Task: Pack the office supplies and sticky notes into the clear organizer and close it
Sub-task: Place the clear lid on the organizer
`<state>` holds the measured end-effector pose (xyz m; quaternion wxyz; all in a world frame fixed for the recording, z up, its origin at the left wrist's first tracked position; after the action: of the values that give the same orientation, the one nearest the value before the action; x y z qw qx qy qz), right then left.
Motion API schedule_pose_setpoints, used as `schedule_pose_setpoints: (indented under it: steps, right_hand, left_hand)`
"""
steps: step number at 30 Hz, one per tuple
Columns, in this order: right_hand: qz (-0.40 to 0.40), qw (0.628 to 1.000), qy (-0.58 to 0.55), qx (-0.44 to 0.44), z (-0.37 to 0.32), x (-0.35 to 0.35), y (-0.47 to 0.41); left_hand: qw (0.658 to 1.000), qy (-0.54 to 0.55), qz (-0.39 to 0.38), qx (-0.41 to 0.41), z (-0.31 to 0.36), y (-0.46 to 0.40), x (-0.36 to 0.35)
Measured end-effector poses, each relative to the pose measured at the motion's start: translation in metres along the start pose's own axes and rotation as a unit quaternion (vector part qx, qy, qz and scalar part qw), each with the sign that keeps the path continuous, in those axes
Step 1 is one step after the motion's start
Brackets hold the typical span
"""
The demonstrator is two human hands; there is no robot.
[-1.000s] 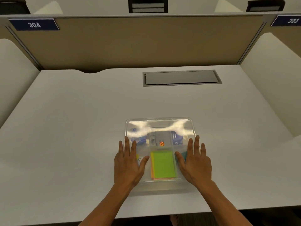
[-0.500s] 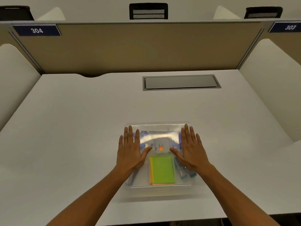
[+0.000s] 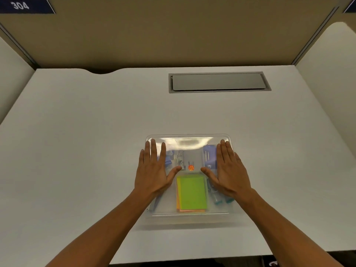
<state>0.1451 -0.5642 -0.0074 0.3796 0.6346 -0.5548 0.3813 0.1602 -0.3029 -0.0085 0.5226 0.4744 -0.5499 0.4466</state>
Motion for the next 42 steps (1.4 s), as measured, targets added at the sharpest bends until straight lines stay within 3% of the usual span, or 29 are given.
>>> schedule_pose_setpoints:
  steps: [15, 34, 42]
  right_hand:
    - [0.023, 1.0, 0.015, 0.008, 0.003, -0.002, -0.017]
    - [-0.043, 0.999, 0.022, 0.023, -0.021, -0.006, -0.057]
    - [-0.066, 0.998, 0.024, 0.009, -0.053, -0.008, -0.063]
  left_hand:
    - [1.0, 0.009, 0.002, 0.009, -0.003, -0.011, -0.004]
    - [0.998, 0.009, -0.022, 0.05, -0.034, -0.032, -0.01]
    - [0.999, 0.014, -0.029, 0.023, -0.063, -0.038, 0.004]
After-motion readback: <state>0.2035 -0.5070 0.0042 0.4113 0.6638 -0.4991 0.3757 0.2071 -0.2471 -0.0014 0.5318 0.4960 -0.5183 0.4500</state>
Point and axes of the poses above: each hand's wrist, its own y-axis away from the middle knuckle, its own x-axis out of the back of the hand, z = x × y, the point moved 3 cm from there along -y, towards the middle knuckle, and after that the axes turned 12 degrees about -y, right-handed, at the moved point
